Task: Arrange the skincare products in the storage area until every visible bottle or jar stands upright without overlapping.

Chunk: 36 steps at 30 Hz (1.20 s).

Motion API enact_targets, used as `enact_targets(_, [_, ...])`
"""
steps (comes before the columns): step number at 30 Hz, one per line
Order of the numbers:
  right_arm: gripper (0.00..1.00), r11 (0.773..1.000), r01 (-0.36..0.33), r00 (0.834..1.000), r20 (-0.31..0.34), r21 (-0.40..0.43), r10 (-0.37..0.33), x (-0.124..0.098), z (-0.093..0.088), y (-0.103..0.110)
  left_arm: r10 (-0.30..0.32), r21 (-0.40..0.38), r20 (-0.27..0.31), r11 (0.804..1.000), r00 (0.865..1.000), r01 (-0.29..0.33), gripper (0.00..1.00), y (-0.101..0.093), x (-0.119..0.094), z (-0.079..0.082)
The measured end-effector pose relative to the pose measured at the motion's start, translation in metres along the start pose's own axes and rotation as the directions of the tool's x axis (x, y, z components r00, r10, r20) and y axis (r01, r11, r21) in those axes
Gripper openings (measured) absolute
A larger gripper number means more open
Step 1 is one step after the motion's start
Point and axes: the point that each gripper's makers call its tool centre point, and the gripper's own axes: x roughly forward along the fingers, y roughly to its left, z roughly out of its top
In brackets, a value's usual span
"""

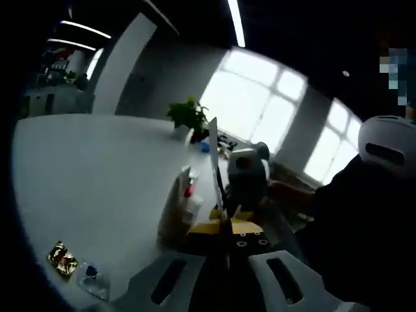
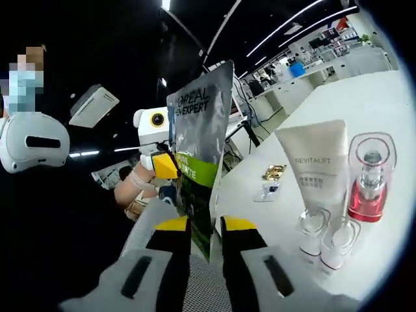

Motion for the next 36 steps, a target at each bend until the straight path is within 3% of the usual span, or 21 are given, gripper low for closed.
enact_targets(7, [0.03, 0.999, -0.038, 0.998, 0.042, 0.04, 0.036, -0.005, 0.003, 0.006, -0.002, 0.013, 0.03, 1.0, 1.0, 0.002, 0.0, 0.004, -0.001, -0.001])
enact_targets(10, [0.02, 0.998, -0.048, 0.998, 0.042, 0.037, 0.046, -0.003, 0.002, 0.01, -0.024, -0.057, 0.035, 0.998, 0.999, 0.026, 0.0, 0.004, -0.001, -0.003])
enact_targets(17, [0.01, 0.997, -0.071, 0.997, 0.033, 0.021, 0.071, -0.001, 0.003, 0.016, -0.031, -0.003, 0.051, 1.0, 0.998, 0.031, 0.03, 0.005, -0.004, -0.001])
enact_targets(20, [0.01, 0.996, -0.087, 0.996, 0.017, 0.015, 0.087, 0.0, 0.003, 0.019, -0.047, -0.007, 0.063, 0.999, 0.997, 0.048, 0.07, 0.008, -0.006, 0.004])
enact_targets(25, [0.01, 0.995, -0.095, 0.995, -0.014, 0.008, 0.096, 0.005, 0.0, 0.021, -0.077, -0.03, 0.142, 0.996, 0.987, 0.082, 0.14, 0.016, -0.014, 0.029])
enact_targets(28, [0.01, 0.995, -0.101, 0.993, -0.059, -0.007, 0.1, 0.008, -0.008, 0.022, -0.082, -0.029, 0.146, 0.996, 0.986, 0.087, 0.11, 0.02, -0.016, 0.036])
enact_targets(36, [0.01, 0.996, -0.087, 0.995, -0.058, 0.002, 0.087, 0.012, -0.007, 0.02, -0.112, -0.015, 0.113, 0.993, 0.987, 0.114, 0.04, 0.02, -0.009, 0.037])
